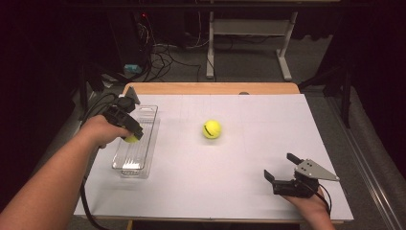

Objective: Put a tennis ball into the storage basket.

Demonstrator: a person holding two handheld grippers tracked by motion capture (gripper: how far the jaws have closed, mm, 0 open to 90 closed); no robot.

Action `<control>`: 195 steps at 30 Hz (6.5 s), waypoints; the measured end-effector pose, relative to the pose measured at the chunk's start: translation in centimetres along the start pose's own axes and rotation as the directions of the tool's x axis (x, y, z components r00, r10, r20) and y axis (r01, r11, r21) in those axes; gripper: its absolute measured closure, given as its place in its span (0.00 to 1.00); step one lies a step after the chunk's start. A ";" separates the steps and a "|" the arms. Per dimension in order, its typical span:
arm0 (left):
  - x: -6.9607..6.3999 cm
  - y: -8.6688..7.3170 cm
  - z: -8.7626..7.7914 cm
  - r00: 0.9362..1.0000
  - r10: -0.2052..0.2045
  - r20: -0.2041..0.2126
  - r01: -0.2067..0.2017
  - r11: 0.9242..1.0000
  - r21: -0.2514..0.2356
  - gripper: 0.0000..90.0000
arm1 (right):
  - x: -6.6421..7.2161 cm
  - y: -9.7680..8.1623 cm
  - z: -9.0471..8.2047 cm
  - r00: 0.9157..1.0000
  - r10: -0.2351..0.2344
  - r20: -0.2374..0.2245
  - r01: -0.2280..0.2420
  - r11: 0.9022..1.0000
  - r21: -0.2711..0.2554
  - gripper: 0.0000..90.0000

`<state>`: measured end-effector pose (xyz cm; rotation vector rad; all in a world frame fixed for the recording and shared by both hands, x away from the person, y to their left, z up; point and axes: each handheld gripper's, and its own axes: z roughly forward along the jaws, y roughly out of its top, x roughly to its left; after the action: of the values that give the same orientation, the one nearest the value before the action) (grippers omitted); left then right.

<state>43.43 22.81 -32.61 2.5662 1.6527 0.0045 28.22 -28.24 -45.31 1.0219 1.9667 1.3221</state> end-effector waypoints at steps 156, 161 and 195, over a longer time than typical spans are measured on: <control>-14.7 -2.3 7.6 0.920 0.367 0.136 -0.360 0.930 -0.069 0.01 | 4.5 6.8 17.1 0.997 -0.012 -0.070 0.024 0.985 0.173 0.02; -14.6 -2.3 7.5 0.918 0.370 0.145 -0.363 0.929 -0.073 0.01 | 5.0 7.4 18.9 0.996 -0.022 -0.084 0.039 0.980 0.197 0.03; -14.3 -2.4 7.3 0.917 0.367 0.157 -0.359 0.930 -0.080 0.01 | 5.5 8.4 18.8 0.996 -0.029 -0.081 0.049 0.967 0.251 0.30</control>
<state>35.69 10.27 -39.37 2.7080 1.0863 -0.1423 42.17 -12.17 -44.45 1.0554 2.2453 1.1238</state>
